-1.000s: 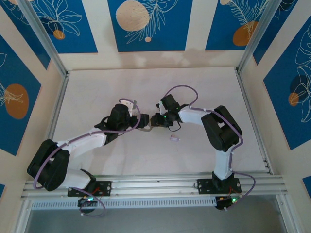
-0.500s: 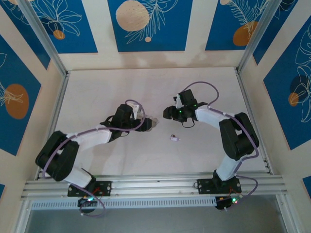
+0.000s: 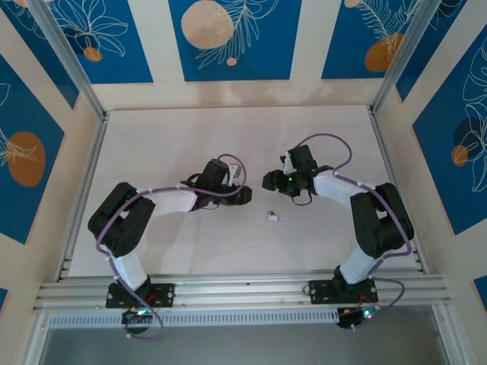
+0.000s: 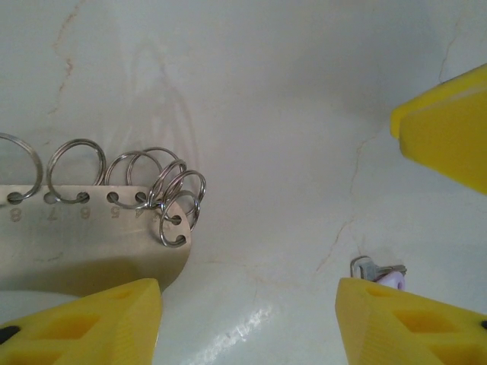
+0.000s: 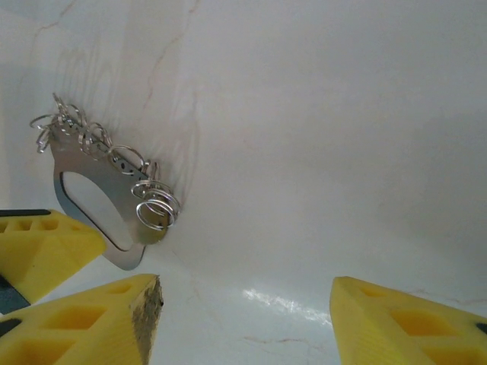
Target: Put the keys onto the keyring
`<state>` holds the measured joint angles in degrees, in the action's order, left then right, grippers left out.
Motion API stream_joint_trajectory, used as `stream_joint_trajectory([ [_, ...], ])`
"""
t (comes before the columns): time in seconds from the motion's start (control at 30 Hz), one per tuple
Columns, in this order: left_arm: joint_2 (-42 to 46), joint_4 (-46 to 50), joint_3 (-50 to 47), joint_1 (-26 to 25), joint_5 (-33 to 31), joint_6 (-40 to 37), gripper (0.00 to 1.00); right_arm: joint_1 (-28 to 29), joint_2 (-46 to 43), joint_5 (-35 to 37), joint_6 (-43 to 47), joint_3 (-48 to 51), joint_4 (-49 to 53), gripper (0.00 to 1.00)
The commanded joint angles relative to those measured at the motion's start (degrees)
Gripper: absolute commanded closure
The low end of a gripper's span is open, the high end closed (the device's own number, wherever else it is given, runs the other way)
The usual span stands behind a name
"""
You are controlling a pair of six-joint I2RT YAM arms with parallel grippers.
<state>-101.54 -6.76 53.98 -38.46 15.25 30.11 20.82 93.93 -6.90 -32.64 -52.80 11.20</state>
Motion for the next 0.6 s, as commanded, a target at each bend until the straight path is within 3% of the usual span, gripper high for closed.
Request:
stream_joint_trajectory([
  [0.0, -1.4, -0.7, 1.9, -0.9, 1.1, 0.9, 0.4, -0.6, -1.6, -1.0, -0.9, 0.9, -0.3, 0.38],
  [0.57, -4.3, -1.2, 3.7, -1.8, -2.0, 0.1, 0.41, -0.8, -1.0, -2.1, -1.1, 0.9, -1.4, 0.38],
])
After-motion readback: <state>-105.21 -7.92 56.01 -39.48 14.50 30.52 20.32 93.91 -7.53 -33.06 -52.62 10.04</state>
